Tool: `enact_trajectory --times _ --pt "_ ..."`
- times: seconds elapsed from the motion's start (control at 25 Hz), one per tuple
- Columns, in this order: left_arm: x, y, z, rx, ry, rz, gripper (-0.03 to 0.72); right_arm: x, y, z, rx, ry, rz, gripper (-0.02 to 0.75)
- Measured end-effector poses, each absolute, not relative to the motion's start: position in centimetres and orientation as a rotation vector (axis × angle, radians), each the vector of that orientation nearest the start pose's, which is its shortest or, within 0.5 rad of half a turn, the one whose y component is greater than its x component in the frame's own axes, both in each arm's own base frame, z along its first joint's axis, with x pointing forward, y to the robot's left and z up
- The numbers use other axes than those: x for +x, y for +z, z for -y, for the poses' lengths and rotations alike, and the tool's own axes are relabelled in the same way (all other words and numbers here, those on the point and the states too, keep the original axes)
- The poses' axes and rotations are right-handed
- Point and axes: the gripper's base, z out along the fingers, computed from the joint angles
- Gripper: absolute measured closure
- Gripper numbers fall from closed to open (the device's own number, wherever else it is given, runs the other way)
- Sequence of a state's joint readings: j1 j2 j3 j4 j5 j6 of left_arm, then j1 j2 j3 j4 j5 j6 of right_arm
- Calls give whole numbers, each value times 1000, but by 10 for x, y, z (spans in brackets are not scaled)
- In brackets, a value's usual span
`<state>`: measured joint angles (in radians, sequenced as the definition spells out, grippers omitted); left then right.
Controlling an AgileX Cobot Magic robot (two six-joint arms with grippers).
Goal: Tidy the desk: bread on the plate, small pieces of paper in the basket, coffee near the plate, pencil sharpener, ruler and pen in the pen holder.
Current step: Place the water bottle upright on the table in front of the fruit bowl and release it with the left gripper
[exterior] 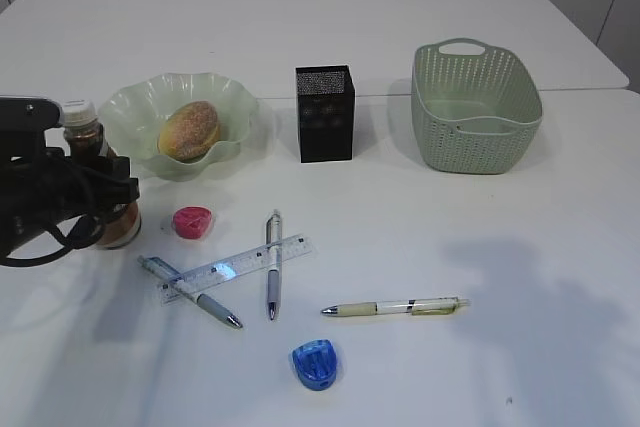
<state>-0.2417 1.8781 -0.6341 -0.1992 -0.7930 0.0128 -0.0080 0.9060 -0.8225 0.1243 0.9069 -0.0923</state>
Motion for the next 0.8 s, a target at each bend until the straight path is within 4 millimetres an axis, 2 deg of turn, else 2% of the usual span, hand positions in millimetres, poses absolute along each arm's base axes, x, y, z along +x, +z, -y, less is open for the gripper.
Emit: enact_trajectory --times 0.2,0.52,0.8 --pt "321 127 66 17 -108 -1942 309 163 321 -8 -51 111 -2467 169" --pt "323 130 66 13 -108 -1904 209 163 321 -8 -49 116 -2464 169" --pt "323 131 66 13 -108 -1901 199 163 321 -8 -48 124 -2464 169"
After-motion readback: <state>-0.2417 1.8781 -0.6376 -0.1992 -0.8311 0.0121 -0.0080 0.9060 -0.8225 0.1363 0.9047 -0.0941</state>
